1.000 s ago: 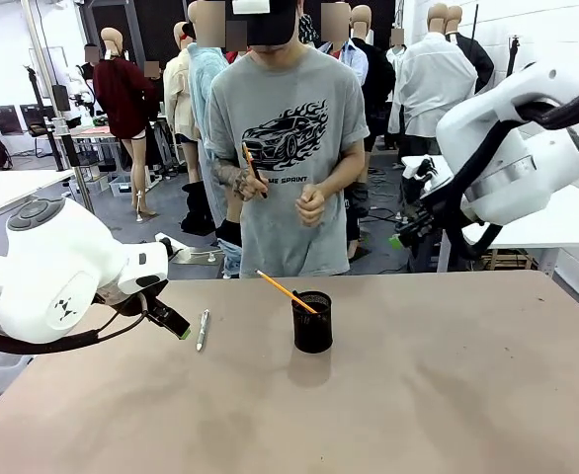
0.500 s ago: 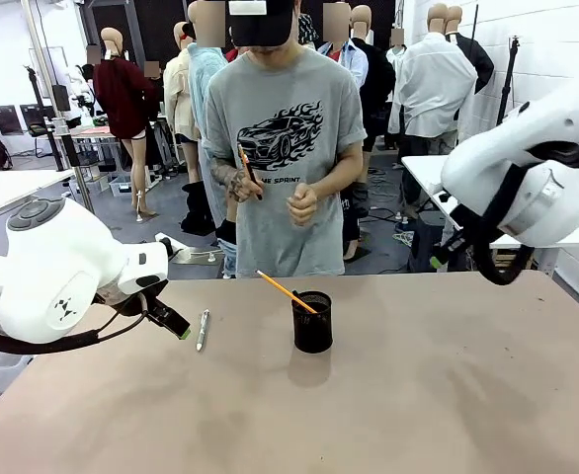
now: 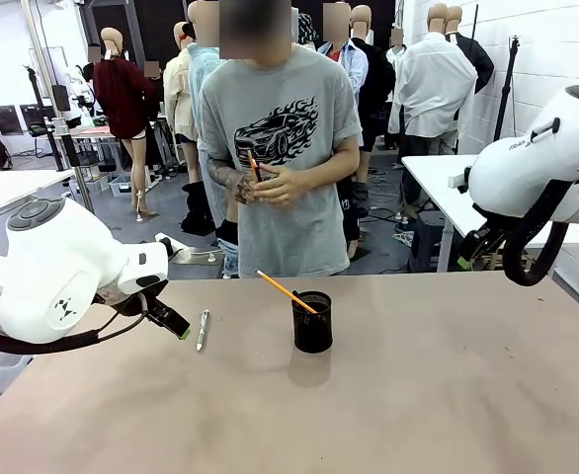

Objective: Place the pens into the pen holder.
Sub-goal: Pick up a writing instrument from the table and place it into the Pen holder.

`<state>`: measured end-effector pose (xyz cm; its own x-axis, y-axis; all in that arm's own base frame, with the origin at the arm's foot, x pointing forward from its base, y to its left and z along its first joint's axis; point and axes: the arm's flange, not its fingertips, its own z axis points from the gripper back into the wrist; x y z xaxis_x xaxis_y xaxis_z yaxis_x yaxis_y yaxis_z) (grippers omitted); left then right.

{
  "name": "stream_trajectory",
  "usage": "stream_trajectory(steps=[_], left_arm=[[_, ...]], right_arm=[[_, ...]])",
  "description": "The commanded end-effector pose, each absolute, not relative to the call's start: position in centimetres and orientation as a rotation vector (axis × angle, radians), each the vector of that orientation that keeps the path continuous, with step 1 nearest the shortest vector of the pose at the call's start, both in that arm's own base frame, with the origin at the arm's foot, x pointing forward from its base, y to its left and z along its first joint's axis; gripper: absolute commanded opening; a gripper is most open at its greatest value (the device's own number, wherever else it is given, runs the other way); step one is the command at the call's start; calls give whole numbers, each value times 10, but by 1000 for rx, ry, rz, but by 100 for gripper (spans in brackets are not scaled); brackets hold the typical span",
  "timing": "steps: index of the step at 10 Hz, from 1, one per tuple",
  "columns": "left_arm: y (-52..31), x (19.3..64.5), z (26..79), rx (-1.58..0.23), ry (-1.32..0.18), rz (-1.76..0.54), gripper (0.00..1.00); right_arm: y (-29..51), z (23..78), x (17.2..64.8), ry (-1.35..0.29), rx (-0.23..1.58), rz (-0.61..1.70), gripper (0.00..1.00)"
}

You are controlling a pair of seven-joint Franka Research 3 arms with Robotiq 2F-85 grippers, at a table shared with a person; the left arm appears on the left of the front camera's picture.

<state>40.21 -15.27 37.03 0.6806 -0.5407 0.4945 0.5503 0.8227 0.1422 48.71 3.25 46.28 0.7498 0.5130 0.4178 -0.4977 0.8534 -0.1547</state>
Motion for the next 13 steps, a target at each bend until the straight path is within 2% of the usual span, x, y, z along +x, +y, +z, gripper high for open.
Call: stream_trajectory(steps=[1, 6, 10, 13], left_arm=[[-151, 403, 371, -21, -551, -607, 100], [-153, 402, 370, -19, -549, -612, 100], [-183, 461, 377, -9, -400, -503, 100], [-200, 510, 356, 29, -267, -423, 100]], right_arm=[[42, 473, 488, -423, -46, 531, 100], [40, 473, 488, -438, -45, 542, 100], [40, 473, 488, -438, -45, 542, 100], [40, 473, 488, -438, -45, 542, 100]])
